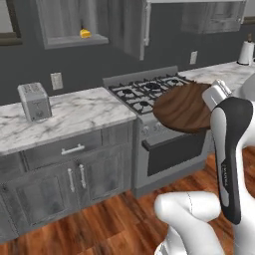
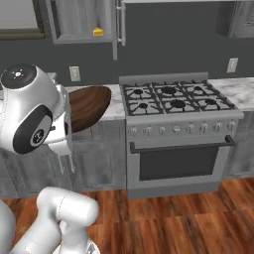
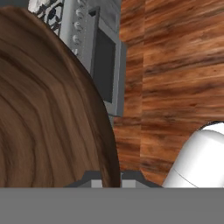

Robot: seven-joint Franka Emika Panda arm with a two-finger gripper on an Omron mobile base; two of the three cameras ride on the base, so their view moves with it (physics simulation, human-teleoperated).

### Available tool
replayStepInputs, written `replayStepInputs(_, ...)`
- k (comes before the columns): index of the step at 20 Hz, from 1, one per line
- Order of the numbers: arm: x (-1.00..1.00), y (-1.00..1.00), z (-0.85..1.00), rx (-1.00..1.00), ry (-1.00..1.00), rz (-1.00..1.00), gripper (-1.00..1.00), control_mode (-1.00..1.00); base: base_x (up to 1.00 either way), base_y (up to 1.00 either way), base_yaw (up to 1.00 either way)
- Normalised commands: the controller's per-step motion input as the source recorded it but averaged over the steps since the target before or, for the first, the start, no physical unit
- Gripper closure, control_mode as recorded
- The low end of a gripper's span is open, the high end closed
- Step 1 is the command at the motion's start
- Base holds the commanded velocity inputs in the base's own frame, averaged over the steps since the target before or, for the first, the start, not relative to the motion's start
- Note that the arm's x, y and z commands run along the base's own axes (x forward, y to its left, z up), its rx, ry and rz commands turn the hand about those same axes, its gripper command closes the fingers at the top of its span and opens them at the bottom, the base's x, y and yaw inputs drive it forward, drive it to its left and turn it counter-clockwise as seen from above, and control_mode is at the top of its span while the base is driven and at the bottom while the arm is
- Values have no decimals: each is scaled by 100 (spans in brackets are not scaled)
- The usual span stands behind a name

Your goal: Pick the mug and place it in the sink. Pick the bowl and place it in the open cabinet and then close the cabinet.

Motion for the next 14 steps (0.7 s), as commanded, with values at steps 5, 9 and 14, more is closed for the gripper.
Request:
replayStepInputs(5,0,0,0,0,0,0,100,100,7,92,-21)
replayStepInputs(9,0,0,0,0,0,0,100,100,37,40,-23)
replayStepInputs(14,0,0,0,0,0,0,100,100,33,14,-33)
